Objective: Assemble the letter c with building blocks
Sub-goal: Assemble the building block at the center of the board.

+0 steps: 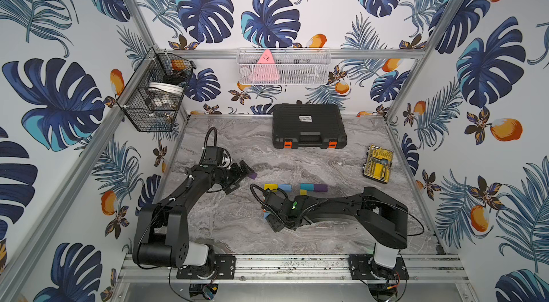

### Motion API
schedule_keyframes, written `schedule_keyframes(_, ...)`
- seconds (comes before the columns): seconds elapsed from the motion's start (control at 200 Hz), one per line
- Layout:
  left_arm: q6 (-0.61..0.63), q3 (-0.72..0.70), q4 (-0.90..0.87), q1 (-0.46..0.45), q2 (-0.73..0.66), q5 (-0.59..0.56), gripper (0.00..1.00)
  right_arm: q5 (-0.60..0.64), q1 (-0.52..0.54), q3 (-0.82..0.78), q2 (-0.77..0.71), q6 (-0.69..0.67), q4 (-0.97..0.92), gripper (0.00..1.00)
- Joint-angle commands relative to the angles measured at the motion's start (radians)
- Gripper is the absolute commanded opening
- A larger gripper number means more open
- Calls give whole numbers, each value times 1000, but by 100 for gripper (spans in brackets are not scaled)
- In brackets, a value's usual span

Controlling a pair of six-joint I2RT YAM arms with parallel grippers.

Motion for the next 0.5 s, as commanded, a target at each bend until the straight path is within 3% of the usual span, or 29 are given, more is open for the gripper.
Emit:
schedule_keyframes(0.0, -1, 1, 8, 2, 1, 7, 99, -53, 2, 1, 14, 8, -18, 70)
schedule_keyframes(0.495, -2, 2, 13, 2, 5, 10, 99, -55, 2, 18, 30, 7, -21, 67)
